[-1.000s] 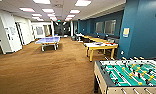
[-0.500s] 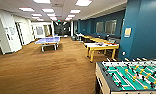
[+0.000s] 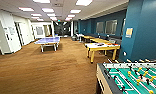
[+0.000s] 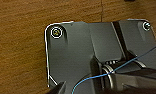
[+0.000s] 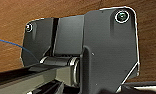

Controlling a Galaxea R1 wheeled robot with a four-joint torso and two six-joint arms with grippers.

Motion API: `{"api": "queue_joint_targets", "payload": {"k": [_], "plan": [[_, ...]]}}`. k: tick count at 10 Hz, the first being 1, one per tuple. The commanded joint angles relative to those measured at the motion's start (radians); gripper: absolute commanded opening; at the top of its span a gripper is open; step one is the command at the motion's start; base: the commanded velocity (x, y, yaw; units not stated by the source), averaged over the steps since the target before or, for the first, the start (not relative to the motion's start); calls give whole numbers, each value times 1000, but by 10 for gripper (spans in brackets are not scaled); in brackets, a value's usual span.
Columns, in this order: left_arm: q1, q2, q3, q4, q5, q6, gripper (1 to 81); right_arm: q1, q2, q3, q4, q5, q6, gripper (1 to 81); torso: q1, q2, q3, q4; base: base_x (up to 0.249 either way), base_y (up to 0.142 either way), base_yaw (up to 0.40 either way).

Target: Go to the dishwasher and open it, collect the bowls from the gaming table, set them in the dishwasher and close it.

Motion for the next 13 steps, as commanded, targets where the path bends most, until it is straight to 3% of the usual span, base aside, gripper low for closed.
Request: {"api": "queue_joint_targets", "payload": {"k": [1,13], "plan": [[-55,-8,-4,-3,51,2,811,62,-3,4,-6,-53,-5,811,0,0,0,0,143,0,0],[-55,-5,-4,-1,51,3,811,61,-3,3,-8,-53,-5,811,-1,0,0,0,177,0,0]]}}
